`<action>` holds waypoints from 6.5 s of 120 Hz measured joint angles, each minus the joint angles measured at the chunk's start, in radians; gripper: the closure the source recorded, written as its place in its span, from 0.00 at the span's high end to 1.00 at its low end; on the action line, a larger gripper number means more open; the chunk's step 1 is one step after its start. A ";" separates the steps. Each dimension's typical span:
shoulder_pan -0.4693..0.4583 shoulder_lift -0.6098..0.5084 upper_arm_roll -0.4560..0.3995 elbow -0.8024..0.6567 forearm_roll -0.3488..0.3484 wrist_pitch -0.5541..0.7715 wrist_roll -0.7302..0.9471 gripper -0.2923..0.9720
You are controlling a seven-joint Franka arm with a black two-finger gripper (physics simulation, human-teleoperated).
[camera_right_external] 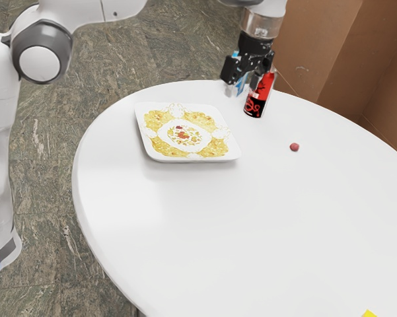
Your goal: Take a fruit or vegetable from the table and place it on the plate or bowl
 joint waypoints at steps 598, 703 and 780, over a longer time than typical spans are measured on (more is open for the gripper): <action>0.328 0.901 -0.316 0.238 0.031 1.426 2.360 0.76; 0.332 0.902 -0.320 0.239 0.068 1.462 2.316 0.46; 0.344 0.399 -0.207 -0.239 -0.185 1.463 2.247 0.33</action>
